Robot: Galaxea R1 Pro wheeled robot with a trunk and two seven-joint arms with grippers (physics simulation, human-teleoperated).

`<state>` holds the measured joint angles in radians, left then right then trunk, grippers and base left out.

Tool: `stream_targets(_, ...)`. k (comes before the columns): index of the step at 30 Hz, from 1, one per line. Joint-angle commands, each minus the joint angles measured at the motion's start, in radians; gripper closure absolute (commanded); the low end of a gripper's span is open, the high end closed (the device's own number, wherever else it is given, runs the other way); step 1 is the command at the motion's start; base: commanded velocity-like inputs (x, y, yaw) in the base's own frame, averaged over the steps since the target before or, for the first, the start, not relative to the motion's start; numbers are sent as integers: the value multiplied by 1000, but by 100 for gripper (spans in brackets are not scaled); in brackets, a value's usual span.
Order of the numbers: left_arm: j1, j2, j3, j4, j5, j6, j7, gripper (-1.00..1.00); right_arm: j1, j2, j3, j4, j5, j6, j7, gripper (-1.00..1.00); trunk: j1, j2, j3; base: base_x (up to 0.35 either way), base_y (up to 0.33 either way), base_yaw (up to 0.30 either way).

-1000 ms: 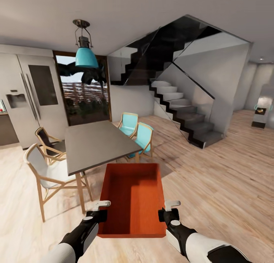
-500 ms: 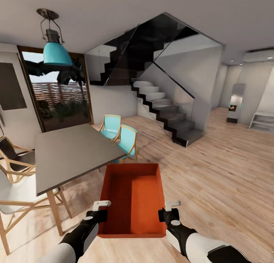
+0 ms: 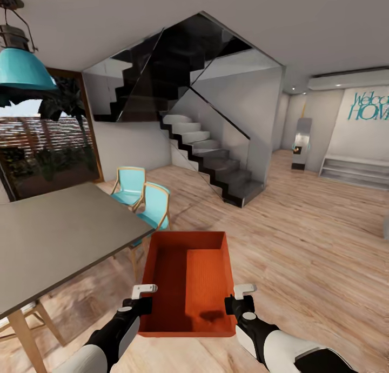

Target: Move the two storage containers from the living room to the garage. In the garage, place one container on the floor and stack the other container on top of it (either order is fine).

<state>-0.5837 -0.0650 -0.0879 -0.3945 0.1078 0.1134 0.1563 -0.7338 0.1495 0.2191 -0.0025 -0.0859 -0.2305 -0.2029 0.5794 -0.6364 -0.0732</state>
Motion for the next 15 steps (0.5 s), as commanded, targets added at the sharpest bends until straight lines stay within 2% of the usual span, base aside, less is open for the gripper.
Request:
stream_targets(1, -1, 2, 2, -9, 8, -46, 12, 100, -1, -4, -81, 4, -32, -7, -4, 100, 1, -2, -2, 320, 0, -286)
stream_targets(15, -1, 1, 1, -9, 6, -46, 12, 100, -1, -4, -81, 4, -32, -7, -4, 100, 1, -2, -2, 320, 0, -286)
